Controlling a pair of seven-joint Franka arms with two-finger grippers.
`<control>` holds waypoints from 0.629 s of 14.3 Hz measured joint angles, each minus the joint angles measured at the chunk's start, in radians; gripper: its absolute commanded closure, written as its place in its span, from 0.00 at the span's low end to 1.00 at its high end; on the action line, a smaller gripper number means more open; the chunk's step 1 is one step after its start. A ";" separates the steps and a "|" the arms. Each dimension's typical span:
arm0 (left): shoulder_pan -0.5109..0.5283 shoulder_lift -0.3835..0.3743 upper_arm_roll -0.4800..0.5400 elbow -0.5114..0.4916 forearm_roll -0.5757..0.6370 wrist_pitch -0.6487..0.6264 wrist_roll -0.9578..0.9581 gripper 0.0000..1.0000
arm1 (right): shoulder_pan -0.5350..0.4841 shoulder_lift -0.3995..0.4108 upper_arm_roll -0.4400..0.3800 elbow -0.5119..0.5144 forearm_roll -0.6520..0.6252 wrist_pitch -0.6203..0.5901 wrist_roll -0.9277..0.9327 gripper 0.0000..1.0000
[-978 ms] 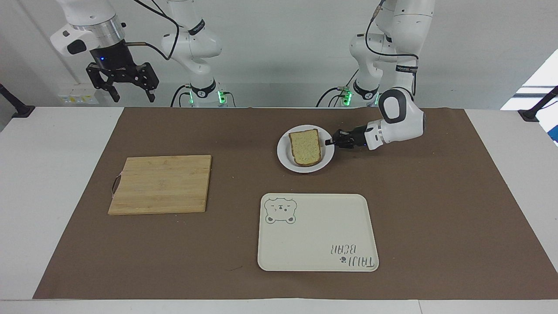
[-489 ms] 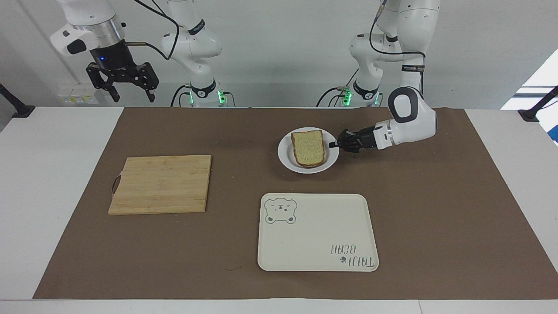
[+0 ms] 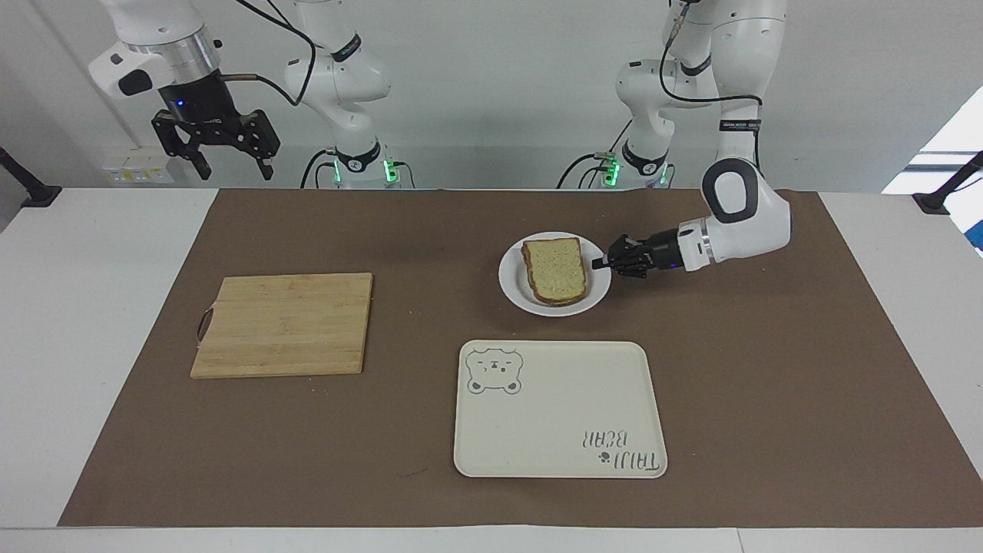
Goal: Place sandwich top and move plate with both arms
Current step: 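Slide the plate with the left gripper onto the bear tray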
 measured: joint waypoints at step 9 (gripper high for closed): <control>0.051 0.268 0.001 0.355 0.003 -0.149 -0.069 1.00 | 0.000 0.000 0.000 0.000 0.000 0.000 0.000 0.00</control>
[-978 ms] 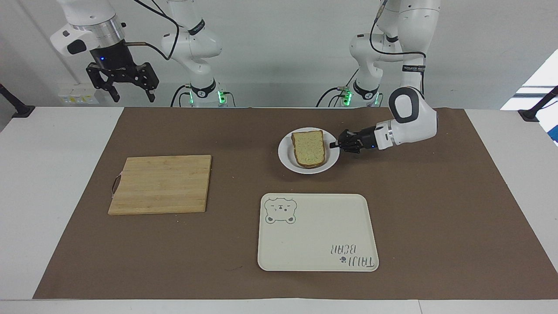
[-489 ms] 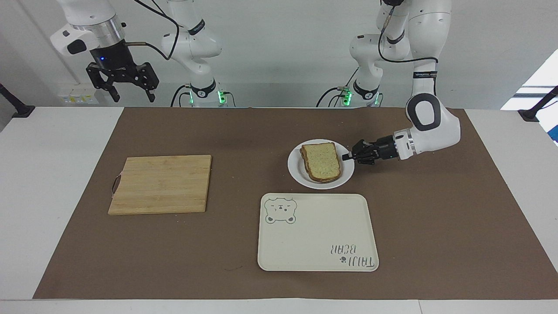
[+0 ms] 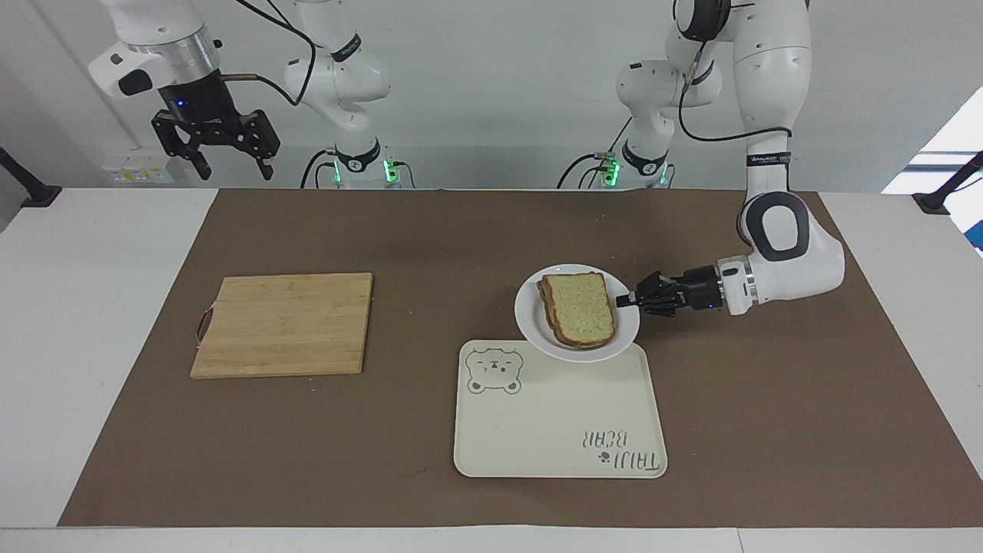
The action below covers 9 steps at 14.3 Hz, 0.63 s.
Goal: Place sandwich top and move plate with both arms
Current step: 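Slide the plate with the left gripper onto the bear tray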
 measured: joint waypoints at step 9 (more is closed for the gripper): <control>0.000 0.201 -0.023 0.246 0.021 -0.024 -0.083 1.00 | 0.000 0.000 0.000 0.000 0.000 0.000 0.000 0.00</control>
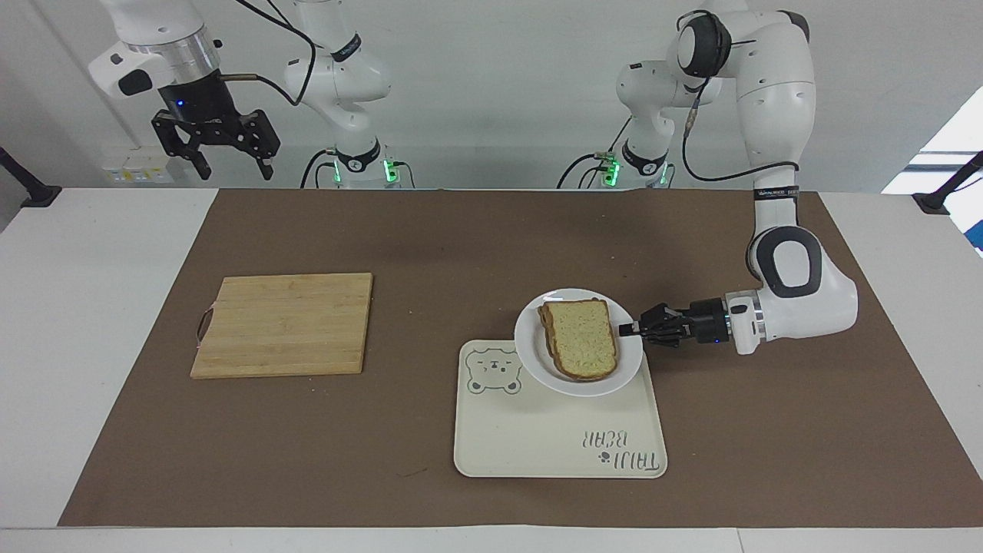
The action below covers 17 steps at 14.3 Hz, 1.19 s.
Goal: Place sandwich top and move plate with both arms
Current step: 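Slide the plate with the left gripper onto the bear tray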
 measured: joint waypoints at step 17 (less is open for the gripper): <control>-0.033 0.164 -0.028 0.163 0.053 0.063 -0.088 1.00 | 0.000 0.000 0.000 0.000 0.000 0.000 0.000 0.00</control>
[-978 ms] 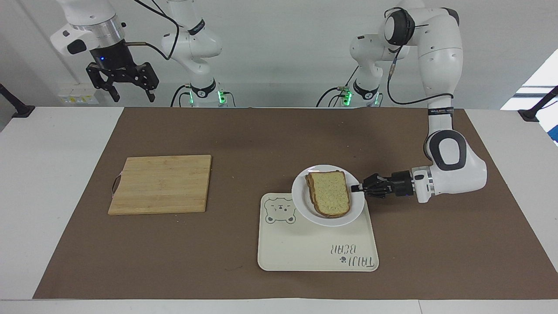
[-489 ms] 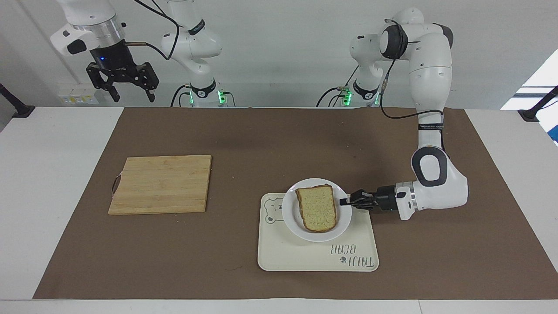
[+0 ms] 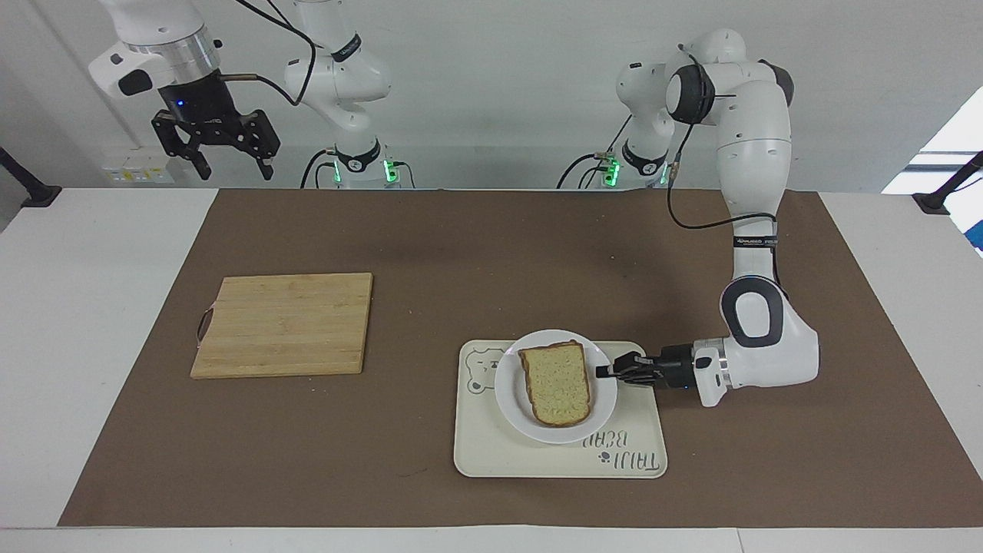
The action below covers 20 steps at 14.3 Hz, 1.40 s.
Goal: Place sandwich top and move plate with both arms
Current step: 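Slide the plate with the left gripper onto the bear tray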
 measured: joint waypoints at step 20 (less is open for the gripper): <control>-0.003 -0.205 0.006 0.063 0.390 0.135 -0.061 0.00 | 0.000 0.000 0.000 0.000 0.000 0.000 0.000 0.00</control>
